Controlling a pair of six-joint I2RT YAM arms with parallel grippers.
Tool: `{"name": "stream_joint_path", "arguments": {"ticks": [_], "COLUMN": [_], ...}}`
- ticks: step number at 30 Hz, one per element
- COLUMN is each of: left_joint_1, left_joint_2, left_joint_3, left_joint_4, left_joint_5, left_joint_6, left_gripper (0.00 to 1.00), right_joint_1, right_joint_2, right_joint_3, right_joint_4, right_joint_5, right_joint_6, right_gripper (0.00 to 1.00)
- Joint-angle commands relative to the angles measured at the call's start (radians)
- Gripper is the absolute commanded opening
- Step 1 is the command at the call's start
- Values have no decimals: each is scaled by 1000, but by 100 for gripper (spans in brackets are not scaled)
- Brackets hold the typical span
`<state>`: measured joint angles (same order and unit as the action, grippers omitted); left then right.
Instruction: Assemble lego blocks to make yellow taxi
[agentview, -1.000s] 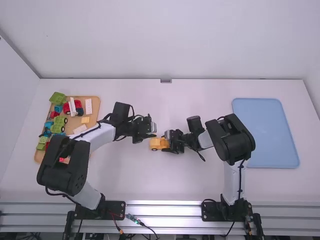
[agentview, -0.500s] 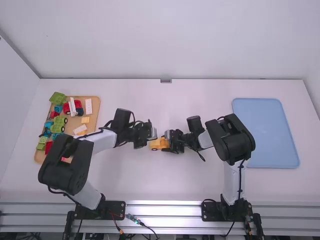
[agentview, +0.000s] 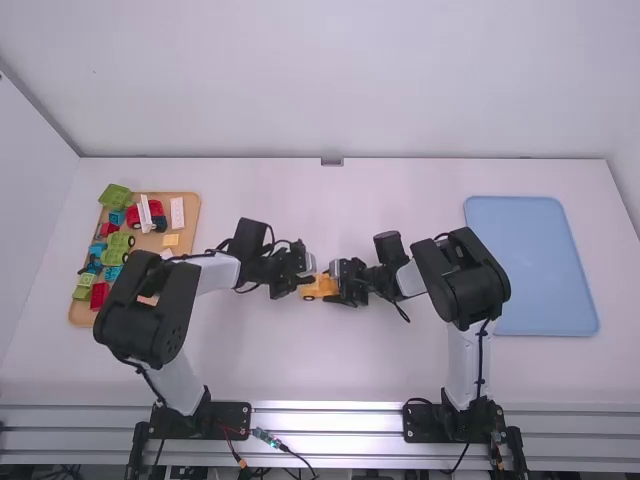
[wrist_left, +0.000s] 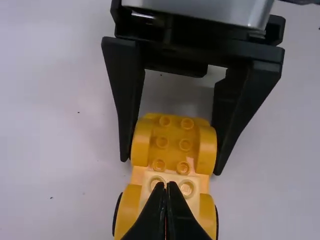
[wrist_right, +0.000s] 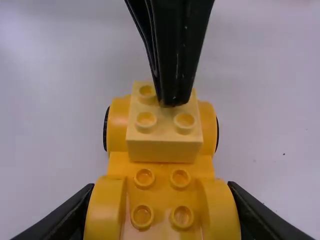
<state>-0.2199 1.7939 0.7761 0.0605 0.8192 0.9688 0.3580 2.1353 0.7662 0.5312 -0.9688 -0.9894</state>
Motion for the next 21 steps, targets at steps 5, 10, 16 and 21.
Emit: {"name": "stream_joint_path", "arguments": {"ticks": [5,10,16,21], "left_joint_1": [-5,-10,-9,-14], "left_joint_2": [91,141,150,150], "left_joint_3": [20,50,91,95], "left_joint_4": [-3,-86,-204,-229], "left_joint_5": [-53,-77,-158,-226], "left_joint_6": [-30,47,96,90], "left_gripper": [2,2,1,2], "right_joint_1": [2,2,0,-9], "right_joint_2": [17,17,17,17], "right_joint_3": [-16,-12,-13,-16], "right_joint_4": [-4,6,21,43], "right_joint_5": [101,102,107,106], "right_joint_6": [-29,-26,-18,-11], "right_gripper": [53,53,53,52]}}
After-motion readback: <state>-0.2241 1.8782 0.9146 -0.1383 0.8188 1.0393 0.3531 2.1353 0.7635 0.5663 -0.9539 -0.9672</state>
